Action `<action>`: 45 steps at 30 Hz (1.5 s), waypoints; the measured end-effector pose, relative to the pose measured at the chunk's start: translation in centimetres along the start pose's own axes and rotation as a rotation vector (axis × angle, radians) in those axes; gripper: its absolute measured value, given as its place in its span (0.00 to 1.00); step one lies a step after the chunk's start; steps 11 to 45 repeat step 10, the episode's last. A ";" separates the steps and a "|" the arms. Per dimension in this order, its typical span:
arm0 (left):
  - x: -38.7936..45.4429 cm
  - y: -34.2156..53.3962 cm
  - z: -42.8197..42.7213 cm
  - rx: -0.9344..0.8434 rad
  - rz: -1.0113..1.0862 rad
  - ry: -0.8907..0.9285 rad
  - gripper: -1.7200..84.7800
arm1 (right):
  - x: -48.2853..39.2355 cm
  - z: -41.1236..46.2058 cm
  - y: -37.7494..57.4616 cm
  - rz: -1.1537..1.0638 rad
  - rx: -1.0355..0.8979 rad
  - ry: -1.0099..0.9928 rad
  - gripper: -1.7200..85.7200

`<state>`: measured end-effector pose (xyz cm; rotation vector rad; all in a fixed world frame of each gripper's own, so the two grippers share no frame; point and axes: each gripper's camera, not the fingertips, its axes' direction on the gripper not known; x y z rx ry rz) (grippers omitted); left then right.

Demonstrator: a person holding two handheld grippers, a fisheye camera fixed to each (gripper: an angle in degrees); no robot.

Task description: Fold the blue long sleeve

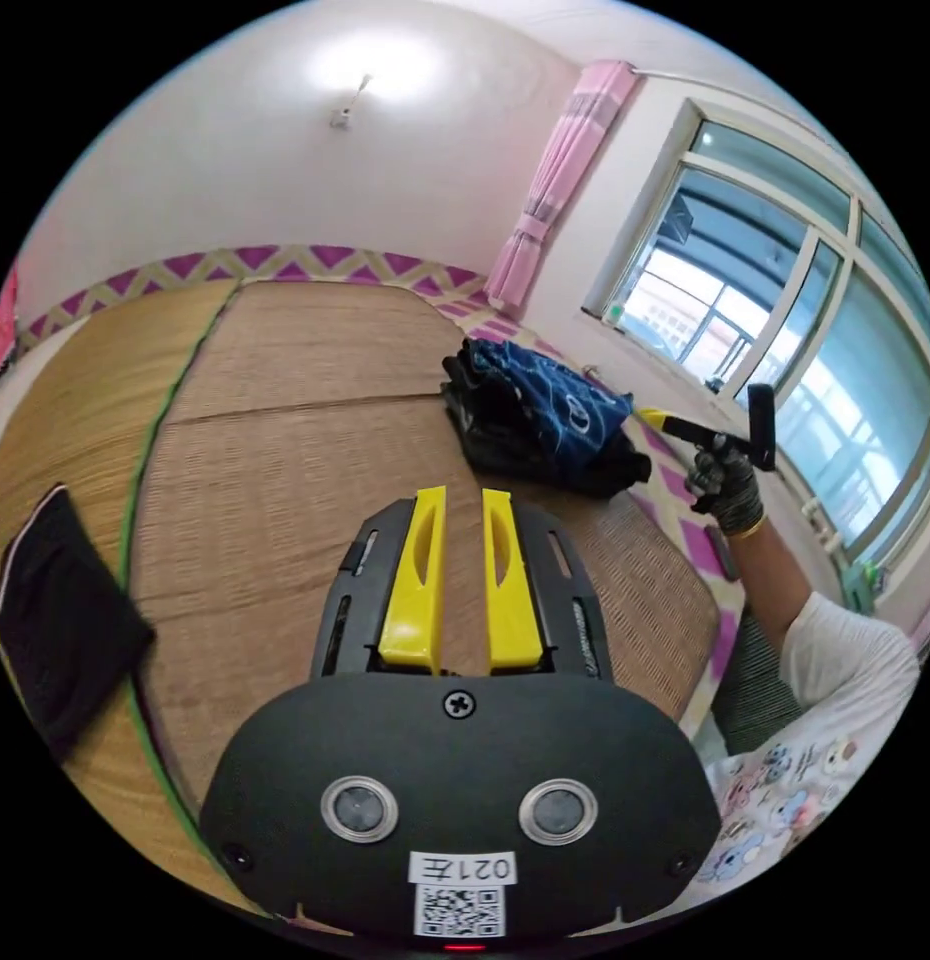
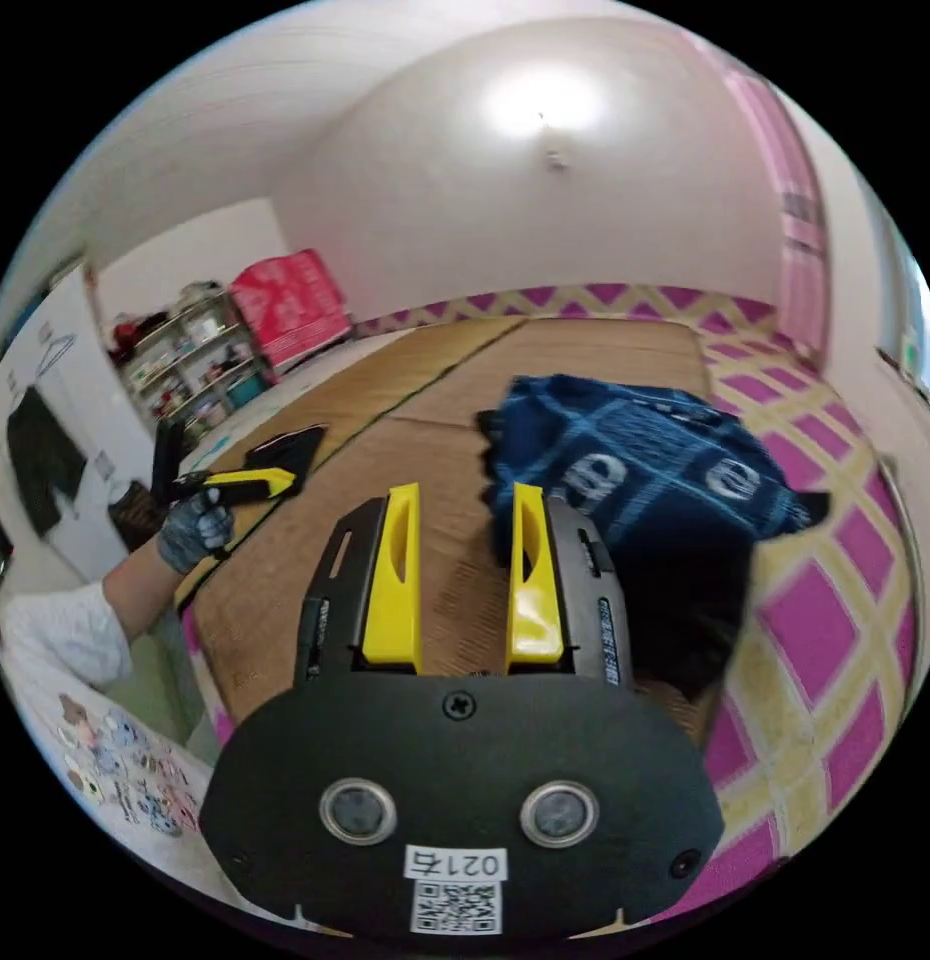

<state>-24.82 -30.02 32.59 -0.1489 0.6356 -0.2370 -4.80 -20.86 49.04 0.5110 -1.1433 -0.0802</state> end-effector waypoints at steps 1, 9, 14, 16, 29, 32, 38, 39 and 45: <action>-0.6 2.0 -1.7 -0.009 -0.022 -0.058 0.04 | -3.8 2.4 0.9 -0.094 -0.002 -0.055 0.17; -6.3 14.7 -12.4 0.061 -0.244 -0.274 0.01 | -24.6 20.8 6.6 -0.499 -0.119 -0.218 0.15; -7.4 16.5 -13.8 0.079 -0.290 -0.293 0.01 | -27.6 23.7 7.6 -0.551 -0.119 -0.218 0.15; -7.4 16.5 -13.8 0.079 -0.290 -0.293 0.01 | -27.6 23.7 7.6 -0.551 -0.119 -0.218 0.15; -7.4 16.5 -13.8 0.079 -0.290 -0.293 0.01 | -27.6 23.7 7.6 -0.551 -0.119 -0.218 0.15; -7.4 16.5 -13.8 0.079 -0.290 -0.293 0.01 | -27.6 23.7 7.6 -0.551 -0.119 -0.218 0.15; -7.4 16.5 -13.8 0.079 -0.290 -0.293 0.01 | -27.6 23.7 7.6 -0.551 -0.119 -0.218 0.15; -7.4 16.5 -13.8 0.079 -0.290 -0.293 0.01 | -27.6 23.7 7.6 -0.551 -0.119 -0.218 0.15; -7.4 16.5 -13.8 0.079 -0.290 -0.293 0.01 | -27.6 23.7 7.6 -0.551 -0.119 -0.218 0.15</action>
